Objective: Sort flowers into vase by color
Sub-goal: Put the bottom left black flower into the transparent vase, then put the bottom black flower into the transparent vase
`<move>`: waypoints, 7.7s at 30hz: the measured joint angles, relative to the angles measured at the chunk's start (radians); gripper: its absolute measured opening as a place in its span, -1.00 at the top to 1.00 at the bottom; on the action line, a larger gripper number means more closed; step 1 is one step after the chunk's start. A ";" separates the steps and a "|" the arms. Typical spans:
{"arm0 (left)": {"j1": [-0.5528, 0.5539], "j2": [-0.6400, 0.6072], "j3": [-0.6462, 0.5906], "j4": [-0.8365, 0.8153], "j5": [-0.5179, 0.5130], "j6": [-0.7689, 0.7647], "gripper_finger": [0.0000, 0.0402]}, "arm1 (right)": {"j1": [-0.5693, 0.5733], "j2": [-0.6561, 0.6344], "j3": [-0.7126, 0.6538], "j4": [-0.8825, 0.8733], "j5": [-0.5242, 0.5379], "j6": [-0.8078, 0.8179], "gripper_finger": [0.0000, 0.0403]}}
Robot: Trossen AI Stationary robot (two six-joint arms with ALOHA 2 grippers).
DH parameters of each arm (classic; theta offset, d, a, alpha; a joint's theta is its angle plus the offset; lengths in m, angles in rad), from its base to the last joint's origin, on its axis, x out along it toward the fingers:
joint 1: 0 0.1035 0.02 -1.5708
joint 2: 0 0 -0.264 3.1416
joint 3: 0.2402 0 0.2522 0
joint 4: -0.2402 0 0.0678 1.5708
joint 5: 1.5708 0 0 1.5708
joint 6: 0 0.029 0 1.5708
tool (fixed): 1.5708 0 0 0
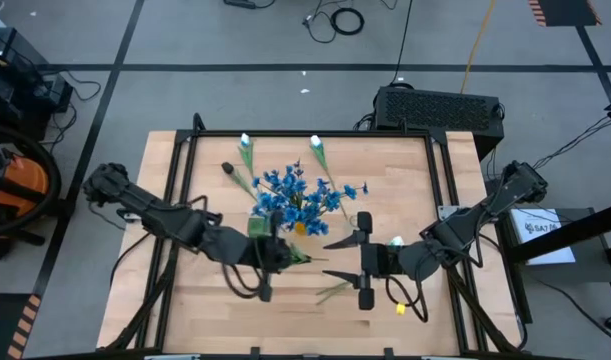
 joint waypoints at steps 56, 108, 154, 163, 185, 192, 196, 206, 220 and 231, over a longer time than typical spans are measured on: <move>-0.033 -0.004 0.006 -0.132 -0.009 -0.081 0.75 | -0.001 -0.024 -0.001 -0.047 -0.013 -0.045 0.99; -0.131 -0.100 0.005 -0.390 -0.117 -0.146 0.74 | -0.093 -0.734 -0.911 0.449 0.338 0.161 0.97; -0.148 -0.024 -0.113 -0.384 -0.077 -0.252 0.74 | -0.019 -0.792 -0.783 -0.104 0.208 0.457 0.22; -0.147 0.104 -0.163 -0.046 -0.017 -0.190 0.74 | 0.005 -0.792 -0.783 -0.317 0.205 0.651 0.28; 0.009 0.540 -0.163 0.499 0.045 -0.324 0.74 | 0.208 -0.781 -0.783 -0.423 0.168 0.906 0.29; 0.008 0.571 -0.163 0.508 0.075 -0.331 0.74 | 0.237 -0.761 -0.783 -0.426 0.146 0.950 0.29; -0.008 0.571 -0.163 0.504 0.075 -0.329 0.74 | 0.251 -0.712 -0.783 -0.424 0.105 0.976 0.29; -0.016 0.571 -0.162 0.506 0.074 -0.305 0.74 | 0.287 -0.419 -0.784 -0.424 -0.072 1.088 0.29; -0.016 0.572 -0.162 0.504 0.083 -0.304 0.74 | 0.287 -0.163 -0.784 -0.475 -0.155 1.025 0.29; -0.016 0.573 -0.162 0.500 0.087 -0.292 0.74 | 0.261 -0.064 -0.784 -0.509 -0.179 0.999 0.37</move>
